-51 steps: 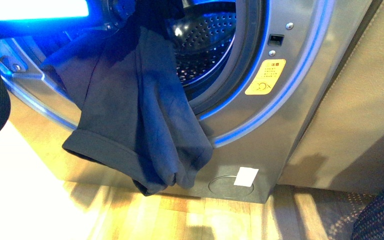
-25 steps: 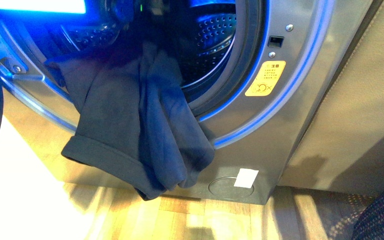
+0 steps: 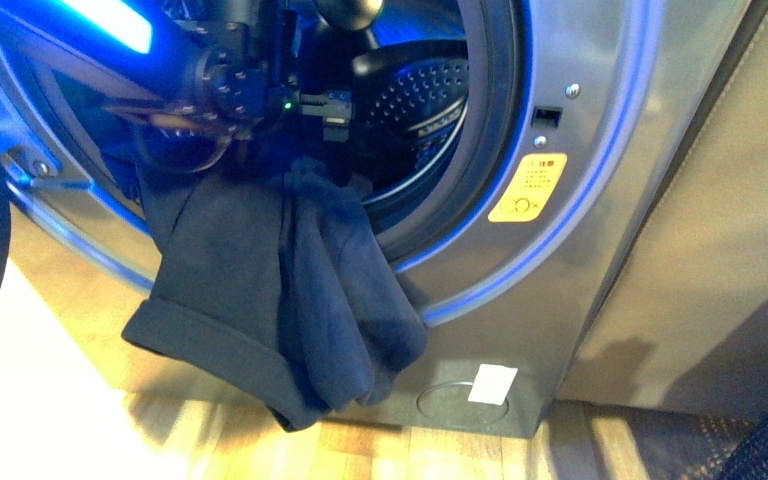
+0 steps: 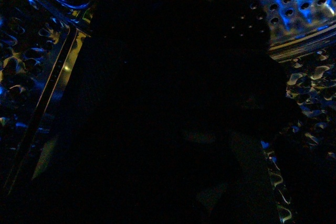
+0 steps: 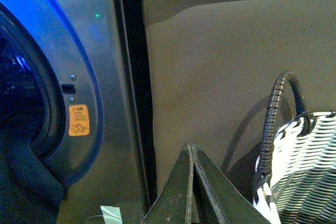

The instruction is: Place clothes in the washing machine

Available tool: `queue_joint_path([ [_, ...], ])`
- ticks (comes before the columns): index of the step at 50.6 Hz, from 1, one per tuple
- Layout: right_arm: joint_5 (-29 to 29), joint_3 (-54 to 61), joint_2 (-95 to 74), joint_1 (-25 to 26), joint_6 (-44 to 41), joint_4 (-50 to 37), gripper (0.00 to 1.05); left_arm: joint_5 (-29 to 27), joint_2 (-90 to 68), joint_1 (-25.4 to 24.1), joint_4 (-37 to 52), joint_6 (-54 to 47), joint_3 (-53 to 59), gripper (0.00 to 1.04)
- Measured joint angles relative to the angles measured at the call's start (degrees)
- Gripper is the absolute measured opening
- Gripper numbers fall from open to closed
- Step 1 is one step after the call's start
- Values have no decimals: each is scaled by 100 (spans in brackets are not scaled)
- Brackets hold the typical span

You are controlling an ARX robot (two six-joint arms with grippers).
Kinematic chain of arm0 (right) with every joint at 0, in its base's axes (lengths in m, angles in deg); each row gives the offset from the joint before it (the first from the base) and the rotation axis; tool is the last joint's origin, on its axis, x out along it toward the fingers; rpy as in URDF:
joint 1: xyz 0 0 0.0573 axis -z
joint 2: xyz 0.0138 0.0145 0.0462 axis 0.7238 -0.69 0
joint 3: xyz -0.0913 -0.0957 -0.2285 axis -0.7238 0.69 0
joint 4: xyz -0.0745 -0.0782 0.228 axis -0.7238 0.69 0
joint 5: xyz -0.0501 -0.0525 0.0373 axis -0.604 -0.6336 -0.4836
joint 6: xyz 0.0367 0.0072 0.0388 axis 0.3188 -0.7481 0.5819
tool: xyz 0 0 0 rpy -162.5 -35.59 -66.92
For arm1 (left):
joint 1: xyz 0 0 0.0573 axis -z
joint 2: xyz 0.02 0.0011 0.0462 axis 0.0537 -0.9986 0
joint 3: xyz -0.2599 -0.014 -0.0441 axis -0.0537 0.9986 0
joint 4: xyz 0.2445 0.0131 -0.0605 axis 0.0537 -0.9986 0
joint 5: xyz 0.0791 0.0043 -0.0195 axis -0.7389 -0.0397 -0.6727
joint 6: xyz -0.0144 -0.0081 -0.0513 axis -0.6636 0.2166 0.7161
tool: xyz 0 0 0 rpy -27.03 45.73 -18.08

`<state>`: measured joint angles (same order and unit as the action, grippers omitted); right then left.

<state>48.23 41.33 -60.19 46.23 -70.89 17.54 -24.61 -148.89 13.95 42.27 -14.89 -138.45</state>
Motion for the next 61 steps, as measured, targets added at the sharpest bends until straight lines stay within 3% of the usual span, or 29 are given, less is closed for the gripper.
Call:
queue_joint_path([
  [19, 0, 0, 0, 0, 0, 0, 2, 487, 1604, 153, 695, -205, 2413, 98],
  [37, 0, 0, 0, 0, 2, 0, 2, 892, 3484, 243, 780, -315, 4063, 98],
  [49, 0, 0, 0, 0, 0, 0, 2, 1040, 4793, 297, 310, -284, 4819, 98],
  [61, 0, 0, 0, 0, 0, 0, 2, 1047, 6391, 428, -321, -299, 4870, 98],
])
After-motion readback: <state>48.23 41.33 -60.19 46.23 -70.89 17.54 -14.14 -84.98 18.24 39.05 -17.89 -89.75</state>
